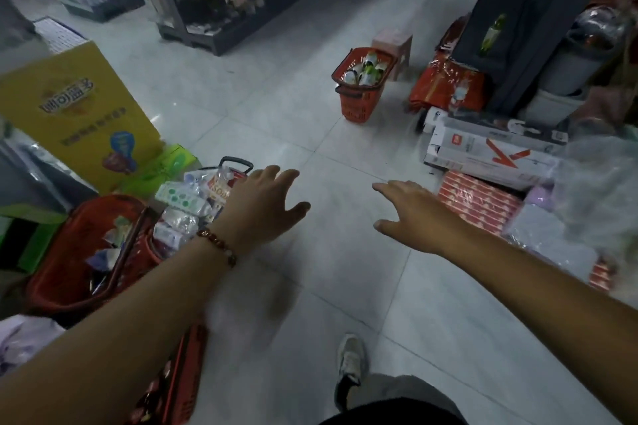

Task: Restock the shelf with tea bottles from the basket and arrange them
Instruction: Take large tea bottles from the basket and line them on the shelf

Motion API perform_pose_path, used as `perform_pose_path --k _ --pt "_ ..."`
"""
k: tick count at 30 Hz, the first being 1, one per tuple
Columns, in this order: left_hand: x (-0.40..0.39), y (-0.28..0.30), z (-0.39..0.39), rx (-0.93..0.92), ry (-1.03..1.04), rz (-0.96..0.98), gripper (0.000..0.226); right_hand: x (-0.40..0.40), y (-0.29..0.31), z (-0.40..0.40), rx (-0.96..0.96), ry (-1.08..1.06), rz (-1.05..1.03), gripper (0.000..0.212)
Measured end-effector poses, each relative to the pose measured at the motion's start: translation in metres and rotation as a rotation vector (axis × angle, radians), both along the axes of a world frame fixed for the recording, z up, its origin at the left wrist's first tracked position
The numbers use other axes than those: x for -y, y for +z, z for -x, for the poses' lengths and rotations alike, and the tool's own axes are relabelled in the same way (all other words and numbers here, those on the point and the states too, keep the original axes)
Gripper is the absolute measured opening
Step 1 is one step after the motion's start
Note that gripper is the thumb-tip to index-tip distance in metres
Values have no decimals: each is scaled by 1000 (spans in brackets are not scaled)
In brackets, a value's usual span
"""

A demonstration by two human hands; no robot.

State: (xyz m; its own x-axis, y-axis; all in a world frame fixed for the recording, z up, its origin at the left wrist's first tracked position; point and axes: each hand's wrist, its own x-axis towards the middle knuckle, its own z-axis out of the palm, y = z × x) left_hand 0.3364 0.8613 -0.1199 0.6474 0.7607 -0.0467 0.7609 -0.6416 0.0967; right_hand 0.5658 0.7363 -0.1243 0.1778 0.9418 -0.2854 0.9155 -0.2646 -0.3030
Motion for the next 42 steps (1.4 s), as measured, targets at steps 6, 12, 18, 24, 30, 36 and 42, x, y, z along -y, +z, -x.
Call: perform_pose_path --k 6,12,18,24,30,36,42 --pt "-144 13 -48 -66 67 12 70 -153 11 -55 -14 53 39 76" --pt "-299 6 -85 -42 110 17 70 -312 5 -104 -10 87 38 74" --pt "-511 -37 -136 -5 85 23 68 -525 -24 -151 9 65 34 73" --pt "-706 -34 -199 -47 1 102 68 -716 -21 -190 -25 1 119 73" --pt "-862 -10 -263 -73 -69 59 69 -862 1 -261 -19 -76 39 75" --pt "-1029 -12 -359 -86 -125 13 69 -1016 -19 -359 -70 -145 -19 76" --pt "-1229 -36 -513 -139 -189 -6 69 -1206 -62 -485 -102 -196 12 74"
